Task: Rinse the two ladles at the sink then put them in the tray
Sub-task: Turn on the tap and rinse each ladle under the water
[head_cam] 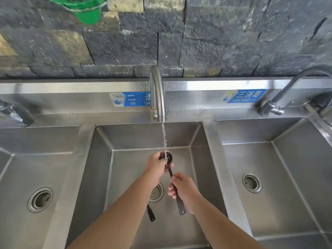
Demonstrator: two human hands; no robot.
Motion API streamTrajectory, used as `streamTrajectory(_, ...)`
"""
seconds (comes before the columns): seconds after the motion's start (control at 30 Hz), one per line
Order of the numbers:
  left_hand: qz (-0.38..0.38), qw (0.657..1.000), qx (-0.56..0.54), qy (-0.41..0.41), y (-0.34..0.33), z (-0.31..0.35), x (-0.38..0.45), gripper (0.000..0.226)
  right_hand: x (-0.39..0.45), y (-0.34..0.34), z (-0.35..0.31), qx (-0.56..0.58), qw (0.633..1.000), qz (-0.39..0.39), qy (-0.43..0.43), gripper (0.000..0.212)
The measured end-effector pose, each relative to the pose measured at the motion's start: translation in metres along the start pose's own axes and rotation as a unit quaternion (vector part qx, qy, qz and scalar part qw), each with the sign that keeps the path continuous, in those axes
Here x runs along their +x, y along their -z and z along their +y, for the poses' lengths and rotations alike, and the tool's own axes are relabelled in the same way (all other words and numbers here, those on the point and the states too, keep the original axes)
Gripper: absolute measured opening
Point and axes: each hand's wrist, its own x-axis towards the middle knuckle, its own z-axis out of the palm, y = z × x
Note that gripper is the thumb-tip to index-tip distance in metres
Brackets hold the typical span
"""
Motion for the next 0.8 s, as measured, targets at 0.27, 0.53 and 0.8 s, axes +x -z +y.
streamTrajectory(0.27, -0.070, 0.990, -0.119, -0.026, 0.011, 0.030, -0.003, 0.059, 0.024, -0.004, -0.021, -0.017, 0.997, -0.001, 0.073, 0.021)
streamTrajectory(0.53, -0.070, 0.985, -0.124, -0.095, 0.030, 0.055, -0.011, 0.066, 0.037, -0.016, -0.049, 0.095, 0.984, -0.098, 0.118, 0.019)
streamTrajectory(0.8, -0.089, 0.971, -0.146, -0.166, 0.035, 0.094, -0.019, 0.056, 0.020, -0.029, -0.098, 0.157, 0.969, -0.183, 0.060, 0.027)
